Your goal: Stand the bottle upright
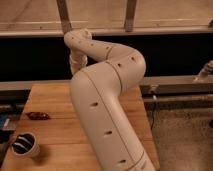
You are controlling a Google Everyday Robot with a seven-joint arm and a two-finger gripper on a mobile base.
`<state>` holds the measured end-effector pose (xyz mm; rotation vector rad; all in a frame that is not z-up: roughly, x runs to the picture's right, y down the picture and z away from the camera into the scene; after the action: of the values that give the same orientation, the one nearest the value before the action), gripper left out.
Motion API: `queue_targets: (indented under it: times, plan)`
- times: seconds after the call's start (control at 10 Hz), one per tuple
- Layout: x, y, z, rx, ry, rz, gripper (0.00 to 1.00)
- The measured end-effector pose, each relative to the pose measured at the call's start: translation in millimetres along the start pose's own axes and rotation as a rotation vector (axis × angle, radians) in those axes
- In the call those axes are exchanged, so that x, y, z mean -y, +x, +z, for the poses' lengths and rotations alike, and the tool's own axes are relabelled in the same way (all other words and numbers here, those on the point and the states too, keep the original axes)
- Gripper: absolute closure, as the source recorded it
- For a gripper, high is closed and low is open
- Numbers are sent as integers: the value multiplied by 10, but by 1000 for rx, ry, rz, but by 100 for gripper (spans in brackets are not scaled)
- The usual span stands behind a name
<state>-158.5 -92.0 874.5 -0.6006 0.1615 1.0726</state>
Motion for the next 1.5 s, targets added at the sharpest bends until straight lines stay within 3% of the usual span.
queue_targets:
  times: [0.4,1.1,1.2,1.5]
  plan:
    - [-16,-54,-74,25,14,-4,100]
    - [66,-71,34,48,-20,0,100]
    - [44,-79,28,51,-22,-5,98]
    - [-5,-24,46,57,-30,-14,71]
